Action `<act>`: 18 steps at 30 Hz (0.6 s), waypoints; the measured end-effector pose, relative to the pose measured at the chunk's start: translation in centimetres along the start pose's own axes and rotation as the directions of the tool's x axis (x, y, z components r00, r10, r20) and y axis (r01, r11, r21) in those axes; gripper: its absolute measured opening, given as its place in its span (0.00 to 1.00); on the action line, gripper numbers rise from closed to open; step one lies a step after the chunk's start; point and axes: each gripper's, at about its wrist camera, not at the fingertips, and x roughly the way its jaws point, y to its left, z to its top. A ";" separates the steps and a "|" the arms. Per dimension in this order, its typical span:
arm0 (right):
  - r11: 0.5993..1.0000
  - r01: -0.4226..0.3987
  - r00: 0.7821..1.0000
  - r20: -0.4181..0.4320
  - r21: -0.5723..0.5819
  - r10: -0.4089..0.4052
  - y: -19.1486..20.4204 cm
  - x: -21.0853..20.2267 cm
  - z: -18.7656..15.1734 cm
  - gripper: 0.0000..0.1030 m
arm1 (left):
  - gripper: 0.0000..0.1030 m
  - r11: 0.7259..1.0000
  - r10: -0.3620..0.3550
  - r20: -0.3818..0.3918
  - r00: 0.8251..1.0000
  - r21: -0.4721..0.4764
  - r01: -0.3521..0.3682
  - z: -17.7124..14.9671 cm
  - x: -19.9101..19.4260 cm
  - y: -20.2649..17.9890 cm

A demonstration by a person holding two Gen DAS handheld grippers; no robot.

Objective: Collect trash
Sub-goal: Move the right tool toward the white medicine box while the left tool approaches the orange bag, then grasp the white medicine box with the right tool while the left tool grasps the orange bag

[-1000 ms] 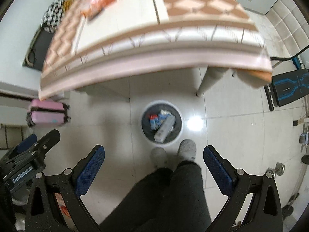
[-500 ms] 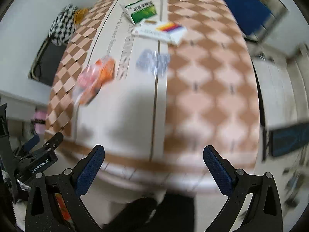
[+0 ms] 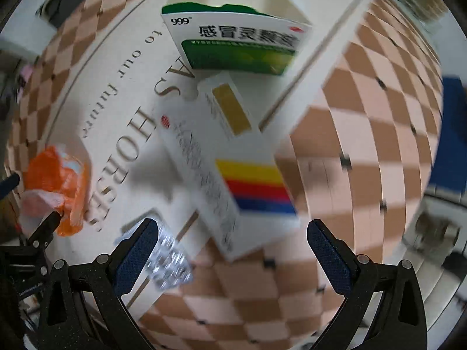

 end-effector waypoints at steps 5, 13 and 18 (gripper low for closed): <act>0.997 0.007 0.999 -0.033 -0.076 -0.010 0.1 1.7 2.7 1.00 | 0.75 1.000 -0.019 -0.036 0.999 -0.004 0.019 1.1 1.1 -0.3; 0.993 -0.019 0.999 -0.039 -0.118 0.015 -0.6 2.9 4.4 0.92 | 0.66 0.998 -0.046 -0.038 0.998 -0.049 0.044 1.0 1.2 0.4; 0.991 0.004 1.000 -0.023 -0.131 -0.007 -0.6 3.2 4.4 0.91 | 0.57 0.997 -0.054 -0.026 0.998 -0.056 0.053 1.0 1.3 1.4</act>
